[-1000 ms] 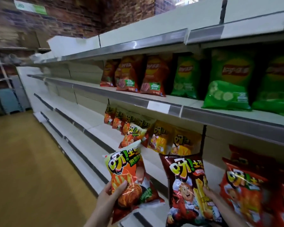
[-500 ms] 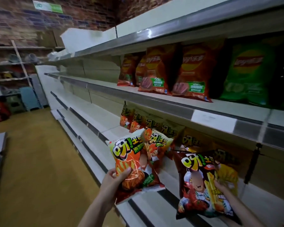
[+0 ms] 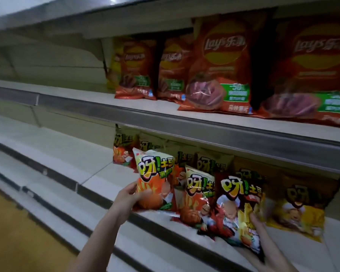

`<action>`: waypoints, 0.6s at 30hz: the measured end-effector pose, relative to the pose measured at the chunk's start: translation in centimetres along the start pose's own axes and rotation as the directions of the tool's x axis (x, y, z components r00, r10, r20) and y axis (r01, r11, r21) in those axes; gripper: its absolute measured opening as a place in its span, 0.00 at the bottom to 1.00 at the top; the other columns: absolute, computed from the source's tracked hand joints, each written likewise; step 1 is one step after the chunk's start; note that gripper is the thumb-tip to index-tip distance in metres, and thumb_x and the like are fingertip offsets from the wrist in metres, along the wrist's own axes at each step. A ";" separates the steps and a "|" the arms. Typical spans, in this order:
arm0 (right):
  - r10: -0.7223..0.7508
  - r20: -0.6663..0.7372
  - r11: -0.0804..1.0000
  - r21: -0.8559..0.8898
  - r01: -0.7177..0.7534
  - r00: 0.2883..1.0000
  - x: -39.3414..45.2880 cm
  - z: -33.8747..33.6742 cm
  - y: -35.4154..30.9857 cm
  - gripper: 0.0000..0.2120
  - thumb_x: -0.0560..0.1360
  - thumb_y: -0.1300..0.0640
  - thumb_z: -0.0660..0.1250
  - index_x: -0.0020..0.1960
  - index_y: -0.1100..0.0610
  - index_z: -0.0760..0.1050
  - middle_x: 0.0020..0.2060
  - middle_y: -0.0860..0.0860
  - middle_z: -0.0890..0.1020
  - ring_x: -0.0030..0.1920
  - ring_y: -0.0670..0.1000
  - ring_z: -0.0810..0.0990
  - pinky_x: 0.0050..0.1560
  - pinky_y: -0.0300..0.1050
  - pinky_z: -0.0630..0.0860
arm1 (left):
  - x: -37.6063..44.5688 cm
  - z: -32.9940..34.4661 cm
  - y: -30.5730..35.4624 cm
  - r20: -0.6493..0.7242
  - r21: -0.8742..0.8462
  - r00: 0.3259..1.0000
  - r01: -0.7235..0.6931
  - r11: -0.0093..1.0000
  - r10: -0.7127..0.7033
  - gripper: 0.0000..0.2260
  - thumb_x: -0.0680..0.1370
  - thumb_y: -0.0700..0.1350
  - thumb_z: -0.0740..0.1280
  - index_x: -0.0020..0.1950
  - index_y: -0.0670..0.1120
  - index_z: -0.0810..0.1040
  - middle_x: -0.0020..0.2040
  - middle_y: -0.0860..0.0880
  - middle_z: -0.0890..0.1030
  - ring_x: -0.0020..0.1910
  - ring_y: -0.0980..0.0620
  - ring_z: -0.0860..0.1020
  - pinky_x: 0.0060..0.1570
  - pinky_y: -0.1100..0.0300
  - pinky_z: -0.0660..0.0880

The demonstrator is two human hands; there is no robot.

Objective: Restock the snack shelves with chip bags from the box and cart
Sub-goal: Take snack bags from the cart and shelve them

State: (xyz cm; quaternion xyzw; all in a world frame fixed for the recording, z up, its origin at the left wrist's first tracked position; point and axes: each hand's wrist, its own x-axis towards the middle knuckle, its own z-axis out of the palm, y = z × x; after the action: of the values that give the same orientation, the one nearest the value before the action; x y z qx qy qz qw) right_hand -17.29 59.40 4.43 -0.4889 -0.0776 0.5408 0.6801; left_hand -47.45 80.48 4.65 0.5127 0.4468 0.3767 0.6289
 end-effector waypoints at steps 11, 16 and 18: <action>0.193 0.069 0.981 -0.010 -0.192 0.979 3.3 7.0 7.5 0.30 0.63 0.41 0.76 0.61 0.52 0.75 0.55 0.58 0.84 0.52 0.59 0.84 0.53 0.55 0.82 | 10.7 -1.6 -3.5 0.234 0.111 0.964 0.105 0.988 -0.128 0.22 0.72 0.45 0.74 0.65 0.45 0.75 0.55 0.46 0.84 0.54 0.46 0.82 0.52 0.55 0.78; 0.171 0.052 0.985 -0.026 -0.170 0.984 5.0 6.8 8.3 0.24 0.67 0.43 0.69 0.61 0.49 0.75 0.53 0.54 0.85 0.50 0.54 0.85 0.53 0.48 0.81 | 12.9 -2.3 -3.0 0.357 0.148 0.931 0.032 0.989 -0.083 0.40 0.57 0.59 0.82 0.65 0.47 0.75 0.57 0.46 0.83 0.57 0.47 0.81 0.54 0.54 0.78; 0.160 0.035 0.987 -0.021 -0.159 0.987 5.4 6.9 8.2 0.19 0.69 0.45 0.66 0.58 0.50 0.76 0.48 0.53 0.86 0.44 0.52 0.86 0.40 0.43 0.83 | 13.4 -2.3 -3.4 0.368 0.165 0.926 0.027 0.986 -0.087 0.41 0.56 0.61 0.81 0.65 0.48 0.75 0.57 0.47 0.83 0.57 0.47 0.81 0.58 0.52 0.77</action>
State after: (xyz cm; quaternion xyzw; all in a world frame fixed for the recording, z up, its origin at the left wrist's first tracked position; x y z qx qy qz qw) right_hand -24.92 67.29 -0.44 -0.4898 -0.0555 0.6016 0.6286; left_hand -45.37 93.00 -1.23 0.6099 0.3617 0.2172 0.6708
